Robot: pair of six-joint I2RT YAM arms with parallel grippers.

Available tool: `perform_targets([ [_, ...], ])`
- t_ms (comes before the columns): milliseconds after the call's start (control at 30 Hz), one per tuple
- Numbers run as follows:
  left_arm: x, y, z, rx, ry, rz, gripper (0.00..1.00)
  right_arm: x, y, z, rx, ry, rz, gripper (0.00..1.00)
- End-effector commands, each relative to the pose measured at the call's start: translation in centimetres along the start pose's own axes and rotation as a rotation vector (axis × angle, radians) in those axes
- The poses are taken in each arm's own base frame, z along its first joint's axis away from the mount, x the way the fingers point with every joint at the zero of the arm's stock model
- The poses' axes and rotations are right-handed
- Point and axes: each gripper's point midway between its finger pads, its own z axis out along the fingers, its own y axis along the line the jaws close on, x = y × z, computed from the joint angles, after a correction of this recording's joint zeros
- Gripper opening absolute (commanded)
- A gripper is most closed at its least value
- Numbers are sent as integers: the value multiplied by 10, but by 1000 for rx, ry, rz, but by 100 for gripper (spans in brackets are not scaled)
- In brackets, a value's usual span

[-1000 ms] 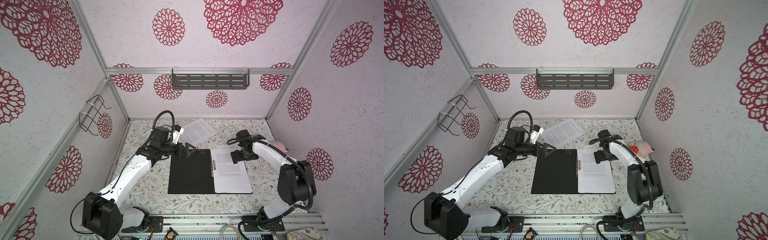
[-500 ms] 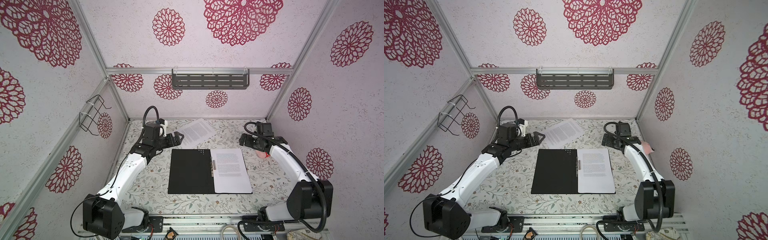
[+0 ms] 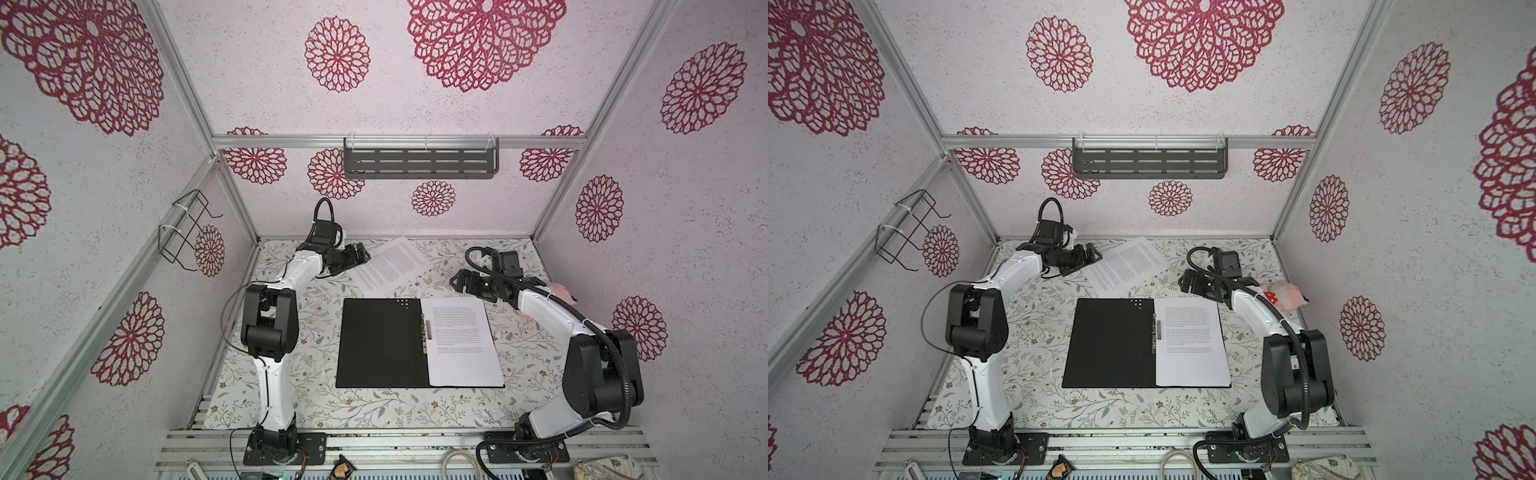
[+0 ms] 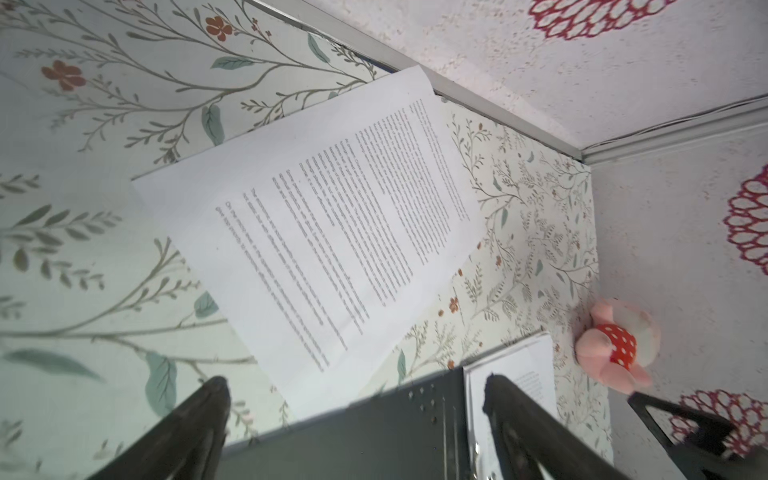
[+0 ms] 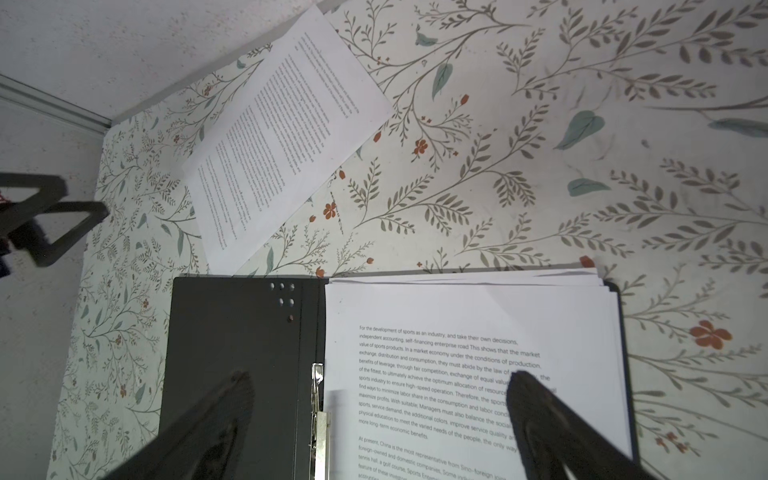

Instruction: Put the files into the folder

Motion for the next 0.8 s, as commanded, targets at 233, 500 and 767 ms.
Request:
perform_targets([
  [233, 8, 13, 60, 13, 146, 62, 99, 22, 6, 5, -40, 35, -55, 99],
  [500, 32, 22, 85, -3, 223, 61, 99, 10, -1, 27, -5, 50, -64, 99],
  [767, 80, 14, 94, -18, 317, 71, 98, -43, -1, 70, -9, -18, -47, 99],
])
